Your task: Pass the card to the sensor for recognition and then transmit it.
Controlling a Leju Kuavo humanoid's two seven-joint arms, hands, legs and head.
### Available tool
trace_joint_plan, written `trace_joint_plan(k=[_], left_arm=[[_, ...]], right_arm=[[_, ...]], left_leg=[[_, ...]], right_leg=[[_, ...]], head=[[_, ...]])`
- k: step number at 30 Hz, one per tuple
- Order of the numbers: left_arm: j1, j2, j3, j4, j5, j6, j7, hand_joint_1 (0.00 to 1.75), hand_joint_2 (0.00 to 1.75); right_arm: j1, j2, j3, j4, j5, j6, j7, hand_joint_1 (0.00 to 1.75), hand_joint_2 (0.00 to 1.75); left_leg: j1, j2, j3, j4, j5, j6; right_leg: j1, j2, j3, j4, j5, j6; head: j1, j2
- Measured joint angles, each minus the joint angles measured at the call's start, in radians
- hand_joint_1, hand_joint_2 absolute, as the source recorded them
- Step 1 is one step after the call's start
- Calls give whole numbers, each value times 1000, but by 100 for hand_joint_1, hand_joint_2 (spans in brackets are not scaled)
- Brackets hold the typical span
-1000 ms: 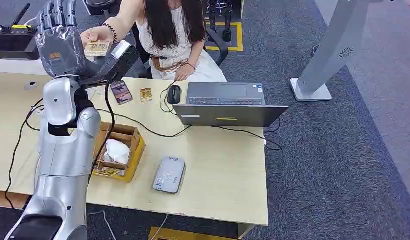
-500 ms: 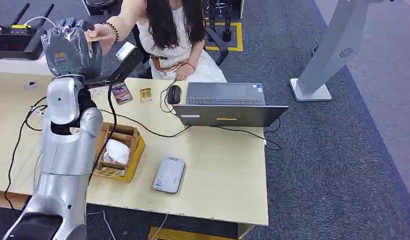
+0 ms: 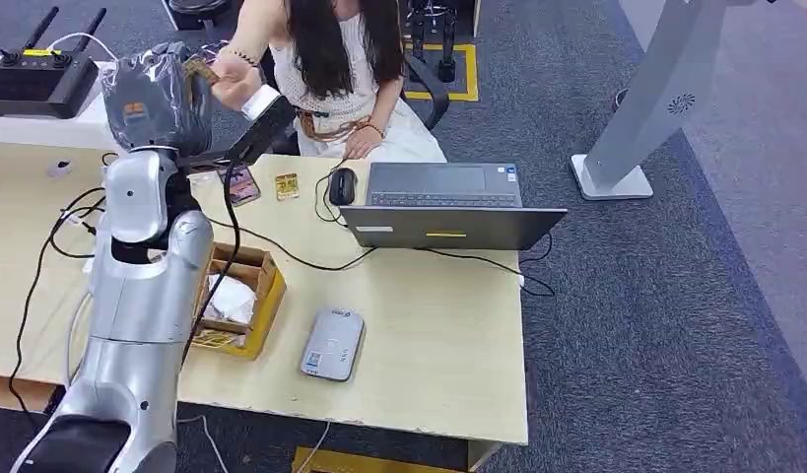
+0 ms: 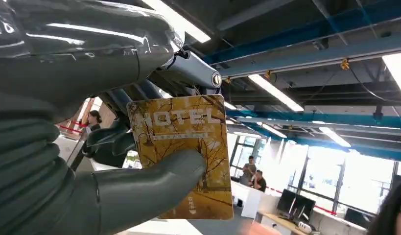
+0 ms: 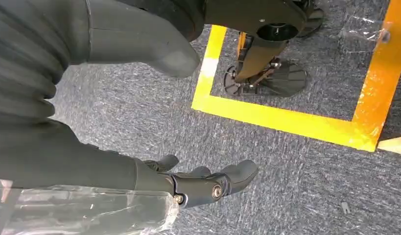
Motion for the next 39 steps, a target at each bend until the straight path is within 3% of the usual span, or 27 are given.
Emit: trace_joint_plan(k=[5,10,13,18,28,35,39], left_arm=[[0,0,-1,7,0,2,-7,175,175],[20,-24,0,6,0,24,-84,175,175],[114,-63,0,-86,0,36,-156,175,175],[309,-98,-24,-264,19,35,-211,175,175],[583,-79,-135,-508,111,33,-248,175,175],[653,-51,-177,-538,126,26,-243,175,175],[668,-37,-181,-524,141,-58,-218,175,175]], right_arm=[[0,0,0,0,1,1,0,0,175],[1,3,-2,0,6,3,-2,0,175],[11,6,-16,0,-1,-2,-6,0,175],[30,8,-31,0,-8,-18,-12,0,175],[37,8,-71,0,-19,-35,-14,0,175],[40,8,-90,0,-23,-36,-14,0,175],[38,8,-93,0,-22,-35,-12,0,175]], left_leg=[[0,0,0,0,0,0],[0,0,0,0,0,0],[-1,0,0,0,0,0],[-1,0,-1,0,-1,1],[-1,0,-2,-1,-1,1],[-1,0,-2,-1,-1,1],[-1,0,-1,-1,-1,1]], right_leg=[[0,0,0,0,0,0],[0,0,0,0,0,0],[-1,0,0,0,0,1],[-1,0,-1,-1,-1,1],[-1,-1,-1,-1,-1,1],[-1,-2,-1,-1,-1,1],[-1,-2,-1,-1,-1,1]], head=[[0,0],[0,0],[0,0],[0,0],[0,0],[0,0],[-1,0]])
